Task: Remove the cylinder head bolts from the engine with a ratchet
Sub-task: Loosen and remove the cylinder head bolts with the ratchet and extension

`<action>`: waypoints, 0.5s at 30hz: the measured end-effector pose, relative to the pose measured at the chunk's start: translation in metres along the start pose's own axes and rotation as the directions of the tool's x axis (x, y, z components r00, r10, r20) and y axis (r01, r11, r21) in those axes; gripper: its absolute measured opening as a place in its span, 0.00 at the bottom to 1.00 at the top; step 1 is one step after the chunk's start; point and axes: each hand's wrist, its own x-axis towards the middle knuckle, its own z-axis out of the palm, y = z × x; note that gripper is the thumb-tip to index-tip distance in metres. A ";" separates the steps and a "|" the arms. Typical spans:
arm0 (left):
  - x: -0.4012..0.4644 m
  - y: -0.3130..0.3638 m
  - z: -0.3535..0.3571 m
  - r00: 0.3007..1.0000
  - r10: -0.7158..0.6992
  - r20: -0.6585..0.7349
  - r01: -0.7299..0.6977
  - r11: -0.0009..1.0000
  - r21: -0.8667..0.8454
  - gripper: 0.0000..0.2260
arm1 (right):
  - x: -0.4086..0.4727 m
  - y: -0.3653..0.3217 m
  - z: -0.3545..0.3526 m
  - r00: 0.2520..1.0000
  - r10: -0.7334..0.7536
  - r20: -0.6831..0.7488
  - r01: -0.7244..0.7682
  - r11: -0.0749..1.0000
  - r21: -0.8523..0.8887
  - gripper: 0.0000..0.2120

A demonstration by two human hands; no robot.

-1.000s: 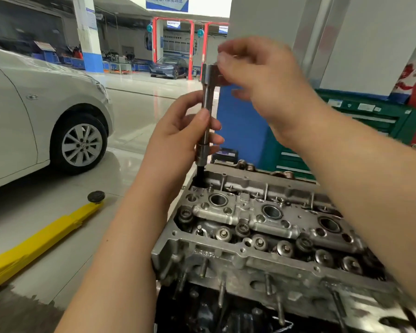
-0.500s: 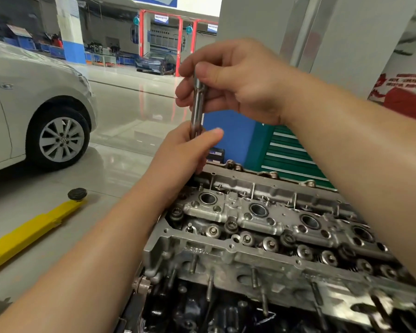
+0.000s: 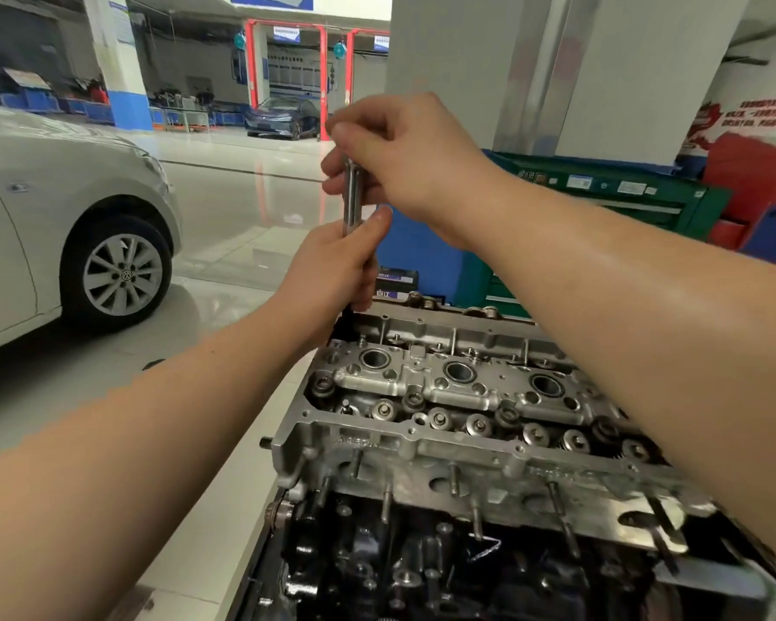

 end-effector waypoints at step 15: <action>-0.009 0.030 0.046 0.902 -0.069 0.426 -0.115 0.913 0.392 0.16 | -0.059 0.014 -0.060 0.976 0.134 -0.170 -0.152 0.984 -0.096 0.01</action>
